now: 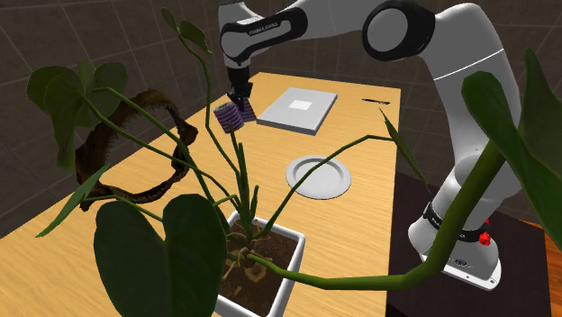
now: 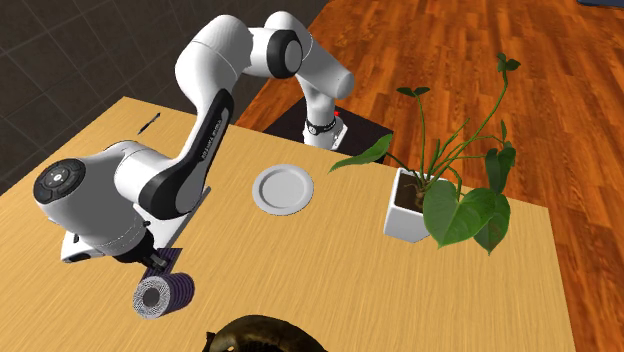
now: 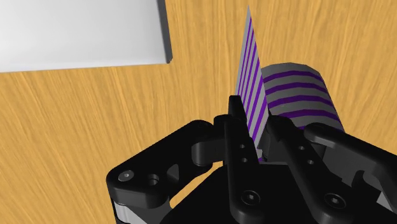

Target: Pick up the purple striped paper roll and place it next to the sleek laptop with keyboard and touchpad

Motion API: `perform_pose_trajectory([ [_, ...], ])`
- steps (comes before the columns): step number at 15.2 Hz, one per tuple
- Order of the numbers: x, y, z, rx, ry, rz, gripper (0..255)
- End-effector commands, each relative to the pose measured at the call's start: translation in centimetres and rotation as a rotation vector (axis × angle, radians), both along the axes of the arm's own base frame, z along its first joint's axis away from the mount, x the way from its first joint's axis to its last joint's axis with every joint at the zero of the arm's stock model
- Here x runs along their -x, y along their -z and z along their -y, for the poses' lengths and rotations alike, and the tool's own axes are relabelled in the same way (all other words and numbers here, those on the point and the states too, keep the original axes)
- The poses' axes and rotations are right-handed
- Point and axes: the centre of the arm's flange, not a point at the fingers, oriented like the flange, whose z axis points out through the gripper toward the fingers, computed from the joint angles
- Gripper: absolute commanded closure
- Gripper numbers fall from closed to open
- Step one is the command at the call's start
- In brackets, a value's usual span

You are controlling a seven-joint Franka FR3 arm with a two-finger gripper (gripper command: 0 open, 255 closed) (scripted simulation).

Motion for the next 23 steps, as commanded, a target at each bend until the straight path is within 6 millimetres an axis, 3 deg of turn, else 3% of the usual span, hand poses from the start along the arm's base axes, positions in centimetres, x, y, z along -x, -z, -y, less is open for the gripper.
perform_pose_trajectory([
  [1,0.0,1.0,0.1,0.0,0.0,0.002,255],
  [5,0.0,3.4,0.1,0.0,0.0,0.002,255],
  [13,0.0,3.4,0.1,0.0,0.0,0.002,255],
  [14,-0.1,3.7,0.0,0.0,0.0,0.001,0],
  [19,0.0,3.4,0.1,0.0,0.0,0.002,0],
  [23,0.4,-1.6,0.0,0.0,0.0,0.002,0],
])
